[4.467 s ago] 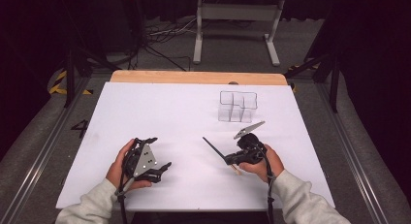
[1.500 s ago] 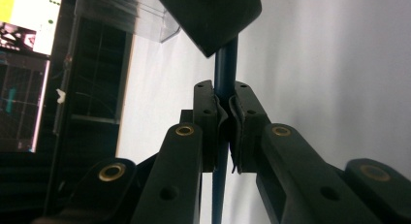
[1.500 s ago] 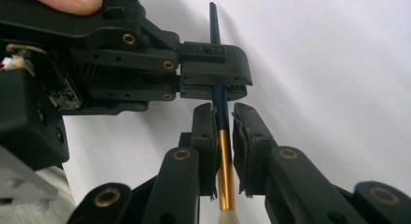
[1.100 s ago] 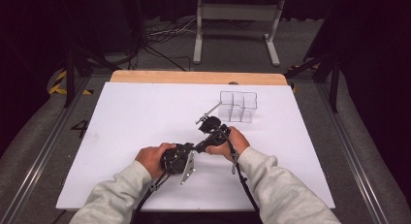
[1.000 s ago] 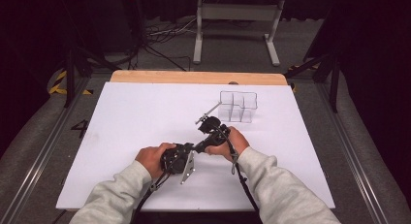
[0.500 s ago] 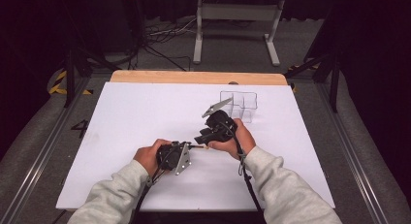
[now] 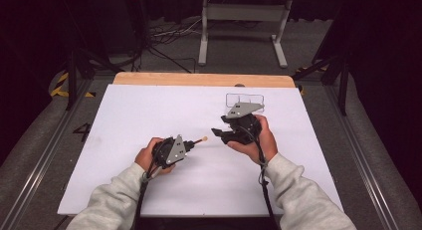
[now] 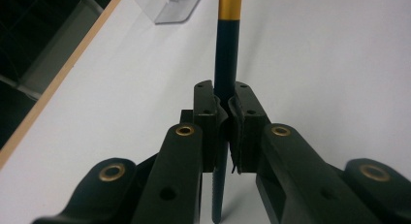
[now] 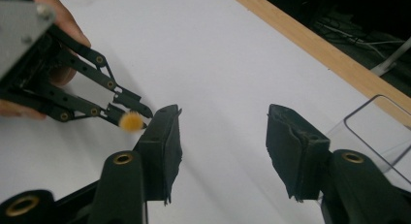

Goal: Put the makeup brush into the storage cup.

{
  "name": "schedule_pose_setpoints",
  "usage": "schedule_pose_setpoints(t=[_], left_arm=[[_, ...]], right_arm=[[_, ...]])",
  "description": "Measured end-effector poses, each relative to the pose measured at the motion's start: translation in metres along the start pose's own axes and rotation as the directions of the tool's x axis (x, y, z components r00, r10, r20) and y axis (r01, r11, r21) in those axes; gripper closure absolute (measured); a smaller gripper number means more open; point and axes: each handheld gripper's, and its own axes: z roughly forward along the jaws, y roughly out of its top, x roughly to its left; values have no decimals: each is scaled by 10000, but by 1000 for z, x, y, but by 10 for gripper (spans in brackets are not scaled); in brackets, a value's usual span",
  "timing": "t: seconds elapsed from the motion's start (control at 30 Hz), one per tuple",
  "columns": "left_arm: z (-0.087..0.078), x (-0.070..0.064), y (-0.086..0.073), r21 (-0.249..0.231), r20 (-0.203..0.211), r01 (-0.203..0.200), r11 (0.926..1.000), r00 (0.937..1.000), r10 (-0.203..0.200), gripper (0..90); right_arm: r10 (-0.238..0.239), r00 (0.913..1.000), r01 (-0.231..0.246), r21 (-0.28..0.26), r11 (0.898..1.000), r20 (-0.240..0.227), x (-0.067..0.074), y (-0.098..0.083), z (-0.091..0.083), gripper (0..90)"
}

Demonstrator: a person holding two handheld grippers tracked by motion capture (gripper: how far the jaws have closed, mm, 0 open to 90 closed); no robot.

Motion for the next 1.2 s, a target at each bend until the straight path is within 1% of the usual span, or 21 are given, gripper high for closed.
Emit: schedule_pose_setpoints(t=[0.03, 0.13, 0.17, 0.2, 0.23, 0.33, 0.37, 0.43, 0.5, 0.57, 0.73, 0.77, 0.8, 0.83, 0.87, 0.9, 1.0, 1.07, 1.1, 1.17, 1.2], left_arm=[[-1, 3, -1, -228, 78, 271, 9994, 9996, -270, 830], [-6, 9, -3, -521, 126, 844, 9951, 9964, -839, 830], [-7, 11, -4, -590, 165, 991, 9933, 9950, -983, 830], [-7, 12, -5, -636, 132, 1067, 9923, 9943, -1061, 830], [-8, 13, -6, -677, 184, 1227, 9901, 9924, -1217, 830], [-13, 18, -7, -980, 124, 1624, 9818, 9867, -1620, 830], [-15, 20, -8, -1113, 159, 1806, 9772, 9835, -1799, 830], [-16, 22, -9, -1168, 132, 1875, 9753, 9822, -1873, 829], [-20, 24, -10, -1386, 144, 2145, 9669, 9766, -2146, 830], [-22, 26, -10, -1498, 143, 2286, 9619, 9733, -2291, 830], [-27, 30, -11, -1764, 126, 2488, 9523, 9680, -2506, 830], [-28, 30, -11, -1775, 152, 2515, 9514, 9674, -2529, 829], [-28, 30, -11, -1856, 124, 2577, 9483, 9655, -2599, 830], [-29, 31, -11, -1860, 148, 2607, 9474, 9648, -2626, 829], [-29, 32, -11, -1955, 161, 2707, 9426, 9619, -2729, 830], [-29, 32, -11, -1955, 161, 2707, 9426, 9619, -2729, 830], [-32, 34, -12, -2080, 128, 2765, 9382, 9599, -2800, 830], [-33, 35, -11, -2181, 148, 2883, 9324, 9562, -2922, 829], [-34, 36, -12, -2207, 159, 2883, 9318, 9563, -2921, 829], [-36, 37, -12, -2323, 159, 3045, 9237, 9508, -3095, 829], [-37, 38, -12, -2382, 154, 3047, 9222, 9506, -3101, 829]], right_arm=[[67, 9998, -62, -249, 9997, 208, -2, -6, -4, 447], [82, 9997, -72, -430, 9991, 231, -3, -11, -8, 440], [15, 9995, 3, -589, 9983, 310, -3, -18, -12, 429], [15, 9995, 3, -589, 9983, 310, -3, -18, -12, 429], [-13, 9993, 41, -788, 9969, 363, -3, -24, -15, 418], [-80, 9989, 122, -926, 9956, 457, -2, -30, -19, 405], [-130, 9987, 181, -1067, 9941, 483, -2, -35, -22, 399], [-255, 9981, 320, -1184, 9924, 565, -1, -42, -26, 377], [-289, 9979, 366, -1376, 9898, 577, -1, -47, -30, 369], [-272, 9982, 350, -1487, 9883, 544, -1, -53, -32, 351], [-272, 9976, 390, -1942, 9802, 632, -2, -69, -42, 307], [-268, 9969, 409, -1952, 9799, 745, -2, -72, -43, 294], [-266, 9967, 413, -1965, 9796, 771, -3, -74, -44, 278], [-245, 9967, 397, -1999, 9790, 779, -3, -77, -45, 267], [-213, 9963, 379, -2020, 9787, 837, -4, -80, -46, 265], [-213, 9963, 379, -2020, 9787, 837, -4, -80, -46, 265], [-213, 9941, 437, -2119, 9763, 1066, -6, -92, -50, 228], [-110, 9945, 338, -2197, 9750, 1042, -8, -99, -52, 202], [-84, 9937, 338, -2265, 9734, 1121, -8, -103, -53, 195], [-70, 9922, 345, -2211, 9746, 1242, -9, -109, -54, 168], [-119, 9910, 409, -2169, 9753, 1335, -10, -113, -55, 158]])
